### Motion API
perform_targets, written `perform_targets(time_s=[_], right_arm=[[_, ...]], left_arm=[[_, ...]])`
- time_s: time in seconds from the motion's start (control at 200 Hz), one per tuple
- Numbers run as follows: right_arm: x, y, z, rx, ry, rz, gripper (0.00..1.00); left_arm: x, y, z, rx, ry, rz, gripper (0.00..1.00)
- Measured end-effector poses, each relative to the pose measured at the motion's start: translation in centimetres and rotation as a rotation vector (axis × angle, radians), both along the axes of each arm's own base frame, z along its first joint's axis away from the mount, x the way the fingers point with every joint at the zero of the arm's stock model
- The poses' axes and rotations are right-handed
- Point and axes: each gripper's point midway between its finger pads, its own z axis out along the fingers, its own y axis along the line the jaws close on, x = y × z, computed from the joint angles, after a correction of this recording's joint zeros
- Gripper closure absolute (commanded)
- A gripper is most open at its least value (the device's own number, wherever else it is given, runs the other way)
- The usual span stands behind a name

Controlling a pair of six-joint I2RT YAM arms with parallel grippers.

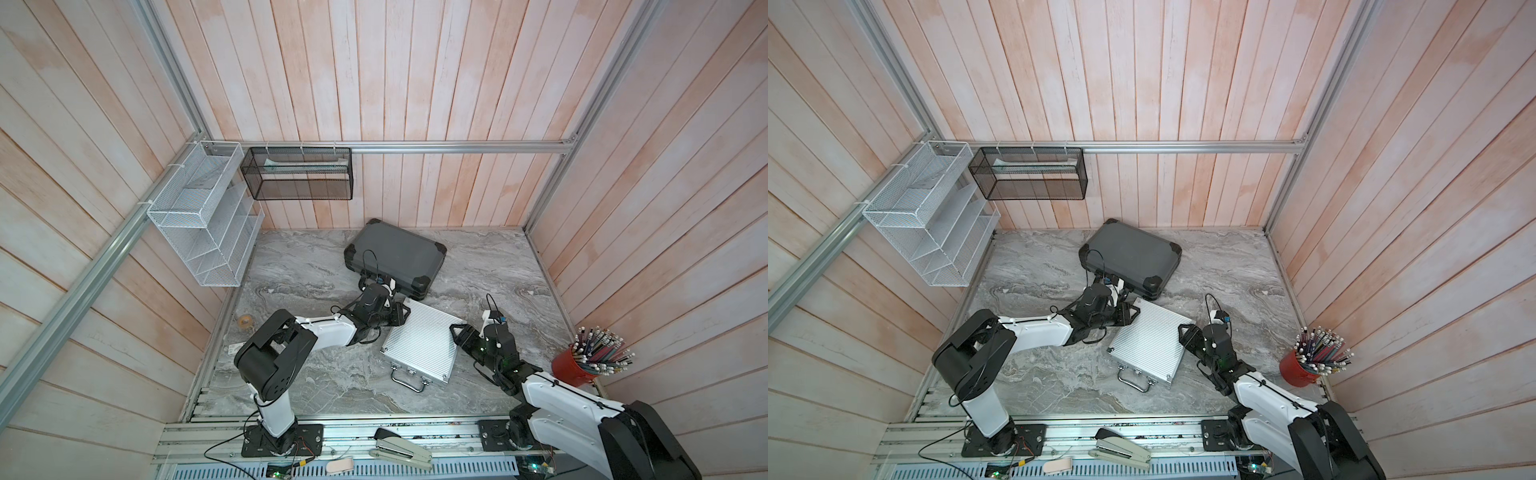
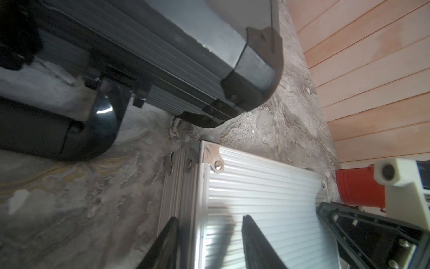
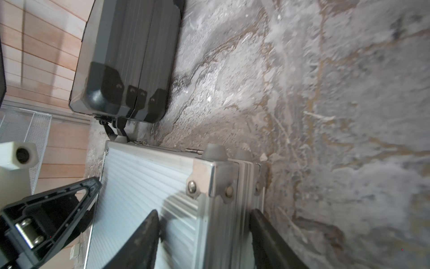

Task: Open the poker set cases
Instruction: Move the poker set case to the center of the board.

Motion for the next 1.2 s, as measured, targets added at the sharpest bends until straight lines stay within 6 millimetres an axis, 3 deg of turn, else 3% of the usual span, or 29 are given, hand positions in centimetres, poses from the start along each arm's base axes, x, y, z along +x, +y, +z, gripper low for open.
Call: perform_targets(time_s=[0.3,1.2], right_arm=[[0.9,-3.8,0.1,-0.055,-0.014,-0.065,0.38],[4.0,-10.1,0.2,-0.13,-0.012,-0.139,0.35]], left_arm=[[-0.1,-3.5,0.2,-0.059,0.024,-0.016,0.52],[3.9,-10.4,0.8,-0.18,0.022,-0.026,0.49]])
